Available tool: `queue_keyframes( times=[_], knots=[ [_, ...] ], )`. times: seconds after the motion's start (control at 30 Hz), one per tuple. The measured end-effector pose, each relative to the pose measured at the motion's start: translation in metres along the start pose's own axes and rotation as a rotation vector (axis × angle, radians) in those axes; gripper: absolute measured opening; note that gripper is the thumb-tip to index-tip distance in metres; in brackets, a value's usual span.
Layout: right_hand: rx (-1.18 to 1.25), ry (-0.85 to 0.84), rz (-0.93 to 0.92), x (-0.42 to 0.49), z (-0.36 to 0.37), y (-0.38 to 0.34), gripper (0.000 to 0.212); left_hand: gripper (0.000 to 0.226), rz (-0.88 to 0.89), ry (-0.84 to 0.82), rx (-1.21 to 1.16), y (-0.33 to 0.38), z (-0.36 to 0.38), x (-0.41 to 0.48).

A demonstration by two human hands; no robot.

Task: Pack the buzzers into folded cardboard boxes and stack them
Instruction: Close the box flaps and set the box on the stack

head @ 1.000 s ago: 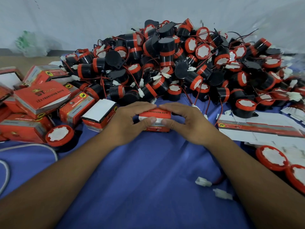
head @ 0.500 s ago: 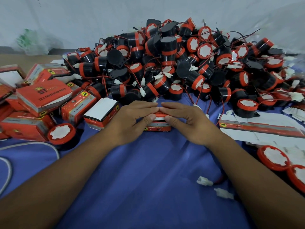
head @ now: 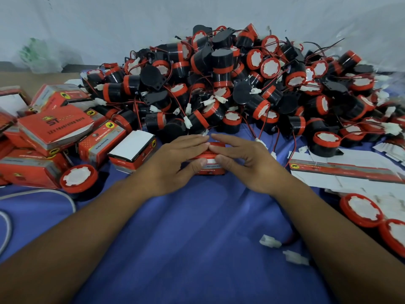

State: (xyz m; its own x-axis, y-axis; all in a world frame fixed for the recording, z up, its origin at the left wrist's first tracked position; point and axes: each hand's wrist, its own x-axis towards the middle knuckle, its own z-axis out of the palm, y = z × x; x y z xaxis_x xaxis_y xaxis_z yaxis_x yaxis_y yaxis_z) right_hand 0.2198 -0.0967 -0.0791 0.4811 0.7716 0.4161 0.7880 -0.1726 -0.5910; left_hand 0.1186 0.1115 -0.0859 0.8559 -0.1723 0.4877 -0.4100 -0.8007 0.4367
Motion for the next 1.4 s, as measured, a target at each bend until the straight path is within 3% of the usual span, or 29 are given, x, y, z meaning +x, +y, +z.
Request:
queue_keyframes(
  times=[0.23, 0.33, 0.57, 0.67, 0.77, 0.87, 1.0, 1.13, 1.23, 1.3, 1.4],
  knots=[
    [-0.204, -0.182, -0.052, -0.007, -0.011, 0.001, 0.051, 0.063, 0.024, -0.161, 0.305, -0.001, -0.005, 0.001],
    [-0.268, -0.132, -0.071, -0.008, -0.009, 0.002, 0.052, 0.072, 0.034, -0.21, 0.441, 0.002, -0.004, 0.0],
    [-0.304, -0.014, -0.251, 0.0, 0.009, -0.006, 0.045, 0.074, -0.036, -0.272, 0.305, -0.001, 0.004, -0.007],
    [-0.263, -0.066, -0.172, -0.004, 0.01, -0.004, 0.048, 0.072, -0.078, -0.268, 0.179, 0.0, 0.004, -0.007],
    [-0.043, 0.017, 0.015, -0.009, 0.011, -0.003, 0.049, 0.074, -0.061, -0.153, 0.056, 0.006, 0.001, -0.009],
    [0.241, 0.071, 0.208, -0.006, 0.002, -0.004, 0.045, 0.075, -0.009, -0.062, 0.086, 0.008, 0.0, -0.008],
    [0.101, -0.022, 0.14, -0.006, 0.007, -0.008, 0.06, 0.06, 0.019, 0.063, 0.145, 0.012, -0.001, -0.005],
    [0.078, 0.023, 0.119, -0.002, 0.006, -0.007, 0.055, 0.06, 0.054, 0.048, 0.203, 0.014, -0.004, -0.005],
    [0.042, 0.039, 0.088, -0.003, 0.006, -0.005, 0.058, 0.056, 0.149, 0.094, 0.384, 0.019, -0.008, 0.0],
    [0.011, 0.132, 0.107, -0.004, 0.003, -0.006, 0.064, 0.052, 0.143, 0.214, 0.518, 0.019, -0.024, 0.008],
    [-0.209, 0.358, 0.137, -0.005, -0.013, 0.002, 0.051, 0.045, -0.086, 0.378, 0.823, 0.003, -0.073, 0.019]
  ],
)
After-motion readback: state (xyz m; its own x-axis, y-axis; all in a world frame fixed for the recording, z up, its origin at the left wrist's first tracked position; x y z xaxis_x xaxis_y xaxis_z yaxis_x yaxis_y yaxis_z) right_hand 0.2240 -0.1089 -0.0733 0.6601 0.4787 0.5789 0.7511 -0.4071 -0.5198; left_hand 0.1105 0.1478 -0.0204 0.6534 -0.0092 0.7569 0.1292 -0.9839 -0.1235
